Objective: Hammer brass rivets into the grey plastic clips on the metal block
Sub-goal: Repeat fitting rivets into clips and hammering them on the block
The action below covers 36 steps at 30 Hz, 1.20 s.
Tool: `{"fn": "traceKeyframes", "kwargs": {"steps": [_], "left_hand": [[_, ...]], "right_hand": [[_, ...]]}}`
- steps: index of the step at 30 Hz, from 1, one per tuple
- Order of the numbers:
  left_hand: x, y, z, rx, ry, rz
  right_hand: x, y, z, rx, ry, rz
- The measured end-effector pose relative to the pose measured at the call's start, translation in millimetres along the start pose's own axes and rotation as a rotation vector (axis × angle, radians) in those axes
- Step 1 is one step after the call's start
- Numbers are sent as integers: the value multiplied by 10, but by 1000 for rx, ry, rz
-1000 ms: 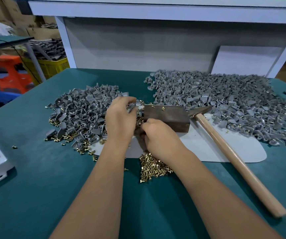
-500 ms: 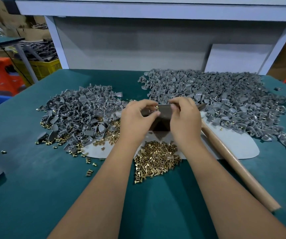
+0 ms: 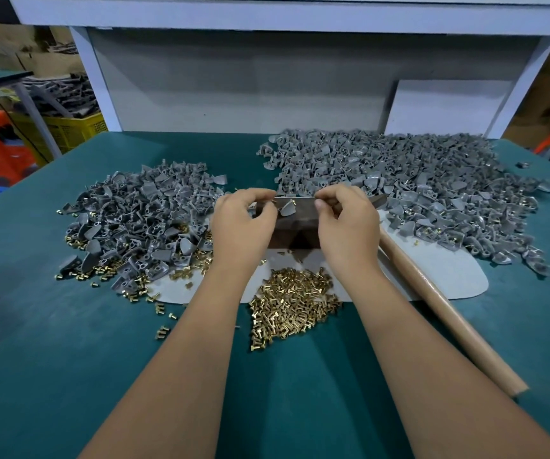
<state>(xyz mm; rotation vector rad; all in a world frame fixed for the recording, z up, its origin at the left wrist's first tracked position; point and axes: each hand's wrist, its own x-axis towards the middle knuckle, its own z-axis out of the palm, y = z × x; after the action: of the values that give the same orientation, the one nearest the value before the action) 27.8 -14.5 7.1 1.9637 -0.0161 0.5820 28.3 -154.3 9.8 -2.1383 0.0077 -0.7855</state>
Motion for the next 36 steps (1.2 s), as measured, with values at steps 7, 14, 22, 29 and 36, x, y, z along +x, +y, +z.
{"fn": "traceKeyframes", "kwargs": {"steps": [7,14,22,29,36], "left_hand": [[-48,20,61,109,-91,126],[-75,19,64,3,-104,78],[-72,22,63,-59,-124,57],[-58,31,71,-96,-154,48],[-59,34,69,-140,-167,14]], "right_hand": [[-7,10,17,29,-24,-12],[-1,11,5,59,-36,-4],[0,-22,2,166,-47,20],[-23,-65,14,184,-141,-58],[9,-36,46,138,-167,-53]]}}
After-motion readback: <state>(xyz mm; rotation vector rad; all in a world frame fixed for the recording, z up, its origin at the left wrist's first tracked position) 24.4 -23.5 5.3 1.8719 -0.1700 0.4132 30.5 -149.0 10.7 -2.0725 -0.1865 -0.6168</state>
